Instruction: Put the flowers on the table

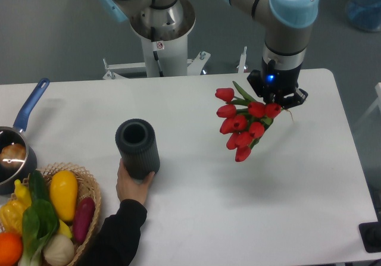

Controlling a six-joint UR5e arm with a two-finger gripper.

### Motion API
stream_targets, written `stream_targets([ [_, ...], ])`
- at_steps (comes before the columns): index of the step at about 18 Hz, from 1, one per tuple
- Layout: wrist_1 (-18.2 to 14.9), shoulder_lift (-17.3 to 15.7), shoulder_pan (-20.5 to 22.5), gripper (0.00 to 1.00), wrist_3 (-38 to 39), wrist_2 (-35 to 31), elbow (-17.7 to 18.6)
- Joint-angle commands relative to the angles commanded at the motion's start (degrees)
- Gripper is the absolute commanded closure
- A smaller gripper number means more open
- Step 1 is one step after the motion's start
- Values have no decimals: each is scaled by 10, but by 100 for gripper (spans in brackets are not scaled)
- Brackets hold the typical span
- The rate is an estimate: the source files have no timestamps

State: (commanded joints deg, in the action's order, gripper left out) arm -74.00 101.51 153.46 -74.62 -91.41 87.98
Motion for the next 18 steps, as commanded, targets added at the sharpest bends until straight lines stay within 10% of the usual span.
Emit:
stream_targets([
  [12, 4, 54, -1, 97, 61, 1, 4],
  [16, 4, 58, -5, 50, 61, 9, 6],
  [18, 5, 62, -9, 0, 62, 9, 6],
])
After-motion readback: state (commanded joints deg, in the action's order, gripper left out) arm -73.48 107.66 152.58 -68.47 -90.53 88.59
